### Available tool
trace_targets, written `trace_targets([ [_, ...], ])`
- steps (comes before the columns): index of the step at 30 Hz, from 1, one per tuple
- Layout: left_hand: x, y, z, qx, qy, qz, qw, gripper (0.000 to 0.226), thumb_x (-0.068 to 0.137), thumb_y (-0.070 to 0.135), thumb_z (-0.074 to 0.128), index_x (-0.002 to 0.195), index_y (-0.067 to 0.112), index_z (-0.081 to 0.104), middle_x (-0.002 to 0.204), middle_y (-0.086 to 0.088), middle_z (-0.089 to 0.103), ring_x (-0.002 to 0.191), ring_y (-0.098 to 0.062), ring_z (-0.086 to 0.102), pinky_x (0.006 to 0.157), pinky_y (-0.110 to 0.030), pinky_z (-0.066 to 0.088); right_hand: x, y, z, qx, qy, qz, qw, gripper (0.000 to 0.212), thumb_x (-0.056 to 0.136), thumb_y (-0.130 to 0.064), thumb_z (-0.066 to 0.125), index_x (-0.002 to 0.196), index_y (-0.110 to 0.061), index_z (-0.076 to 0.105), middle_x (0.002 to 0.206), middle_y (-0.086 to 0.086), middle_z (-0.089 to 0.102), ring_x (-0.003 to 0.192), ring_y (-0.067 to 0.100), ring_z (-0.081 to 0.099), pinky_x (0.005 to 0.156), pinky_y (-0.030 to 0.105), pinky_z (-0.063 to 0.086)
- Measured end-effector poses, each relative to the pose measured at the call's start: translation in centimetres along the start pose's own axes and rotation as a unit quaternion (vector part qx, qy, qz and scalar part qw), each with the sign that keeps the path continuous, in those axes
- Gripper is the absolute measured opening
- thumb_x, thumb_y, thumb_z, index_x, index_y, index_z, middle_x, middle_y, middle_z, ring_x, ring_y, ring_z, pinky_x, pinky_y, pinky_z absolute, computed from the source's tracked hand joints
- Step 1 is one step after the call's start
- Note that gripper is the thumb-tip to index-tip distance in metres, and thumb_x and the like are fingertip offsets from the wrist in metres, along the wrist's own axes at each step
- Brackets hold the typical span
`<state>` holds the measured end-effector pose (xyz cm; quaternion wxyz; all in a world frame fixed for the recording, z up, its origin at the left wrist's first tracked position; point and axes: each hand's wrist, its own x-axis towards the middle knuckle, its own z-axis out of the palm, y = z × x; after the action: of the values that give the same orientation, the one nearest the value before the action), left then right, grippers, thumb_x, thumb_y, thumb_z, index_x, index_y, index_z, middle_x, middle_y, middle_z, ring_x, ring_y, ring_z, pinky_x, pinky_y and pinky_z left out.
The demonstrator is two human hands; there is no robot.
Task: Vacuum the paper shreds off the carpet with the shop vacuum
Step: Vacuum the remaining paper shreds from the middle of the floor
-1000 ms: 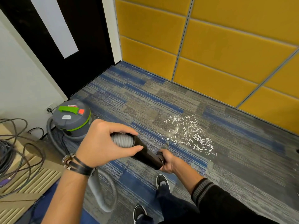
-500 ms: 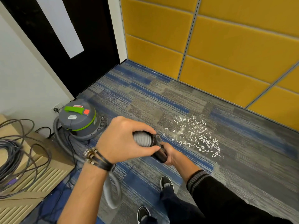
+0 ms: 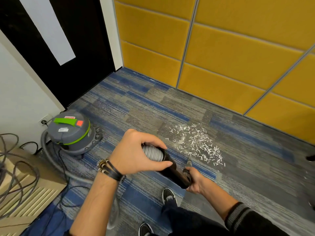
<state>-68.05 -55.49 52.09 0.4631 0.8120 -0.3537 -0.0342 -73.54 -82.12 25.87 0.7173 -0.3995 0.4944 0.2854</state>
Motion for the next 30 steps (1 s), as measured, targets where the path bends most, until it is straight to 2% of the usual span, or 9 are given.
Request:
trace_targets([
  [3,-0.7,-0.1,-0.2,0.031,0.028,0.001,0.999,0.028,0.068,0.041,0.095,0.090,0.027,0.084,0.083,0.023,0.076,0.079,0.000,0.073,0.073,-0.024,0.058,0.7,-0.3,1.1,0.017,0.006,0.002,1.000,0.037,0.104,-0.039,0.033,0.103,-0.007,0.052,0.077,0.014,0.060,0.058,0.029,0.065,0.048,0.032,0.056],
  [9,-0.6,1.3,-0.4,0.066,0.036,0.030,0.997,0.027,0.070,0.045,0.091,0.089,0.028,0.083,0.084,0.021,0.076,0.077,0.004,0.071,0.073,-0.016,0.054,1.8,-2.2,5.1,-0.010,-0.042,-0.034,0.998,0.051,0.101,-0.039,0.043,0.138,-0.003,0.041,0.132,0.025,0.058,0.117,0.042,0.061,0.082,0.053,0.058],
  [11,-0.5,0.7,-0.9,0.054,0.046,0.018,0.997,0.028,0.068,0.042,0.094,0.089,0.027,0.083,0.083,0.021,0.076,0.078,0.002,0.072,0.074,-0.016,0.054,2.2,-2.3,5.3,-0.017,-0.043,-0.033,0.998,0.054,0.100,-0.041,0.044,0.141,-0.006,0.037,0.130,0.022,0.060,0.111,0.040,0.064,0.090,0.054,0.055],
  [14,-1.0,-0.1,-1.3,0.036,0.038,-0.002,0.999,0.028,0.067,0.038,0.096,0.088,0.026,0.083,0.081,0.023,0.075,0.078,-0.001,0.072,0.073,-0.014,0.052,2.2,-1.3,4.0,-0.007,-0.005,-0.025,1.000,0.055,0.100,-0.043,0.042,0.141,-0.005,0.040,0.106,0.016,0.061,0.082,0.033,0.069,0.074,0.044,0.059],
  [18,-1.6,-0.1,0.5,0.016,0.028,-0.011,0.999,0.025,0.066,0.038,0.096,0.085,0.029,0.082,0.078,0.027,0.072,0.075,0.001,0.070,0.071,-0.011,0.049,2.4,-0.9,0.9,-0.011,0.026,-0.002,1.000,0.036,0.102,-0.042,0.040,0.113,-0.010,0.049,0.086,0.014,0.061,0.069,0.031,0.066,0.057,0.039,0.059],
  [21,-1.2,0.3,0.6,0.046,0.049,0.003,0.998,0.024,0.069,0.043,0.092,0.086,0.029,0.082,0.079,0.025,0.073,0.072,0.004,0.070,0.069,-0.012,0.050,2.2,-2.1,1.5,-0.037,0.040,-0.011,0.998,0.030,0.101,-0.041,0.039,0.100,-0.013,0.048,0.079,0.009,0.054,0.066,0.027,0.059,0.056,0.035,0.057],
  [25,-0.4,1.0,0.1,0.066,0.045,0.024,0.997,0.025,0.069,0.042,0.093,0.087,0.029,0.082,0.081,0.022,0.075,0.071,0.004,0.070,0.070,-0.011,0.050,1.8,-3.8,5.0,-0.071,-0.011,-0.029,0.997,0.036,0.101,-0.039,0.043,0.110,-0.006,0.051,0.081,0.015,0.063,0.061,0.029,0.065,0.051,0.034,0.056],
  [28,0.3,0.8,0.6,0.071,0.029,0.000,0.997,0.027,0.069,0.048,0.090,0.088,0.032,0.082,0.080,0.023,0.074,0.072,0.002,0.070,0.070,-0.017,0.053,2.6,-4.4,6.3,-0.098,-0.018,-0.037,0.994,0.051,0.100,-0.041,0.043,0.137,-0.005,0.045,0.094,0.017,0.067,0.070,0.032,0.068,0.063,0.041,0.059],
  [30,0.5,0.3,0.8,0.034,0.017,-0.023,0.999,0.029,0.067,0.049,0.092,0.089,0.032,0.082,0.082,0.022,0.075,0.076,0.000,0.072,0.071,-0.019,0.054,3.3,-4.1,5.8,-0.098,-0.018,-0.033,0.995,0.055,0.101,-0.043,0.041,0.142,-0.006,0.043,0.103,0.019,0.067,0.080,0.034,0.069,0.071,0.046,0.060],
])
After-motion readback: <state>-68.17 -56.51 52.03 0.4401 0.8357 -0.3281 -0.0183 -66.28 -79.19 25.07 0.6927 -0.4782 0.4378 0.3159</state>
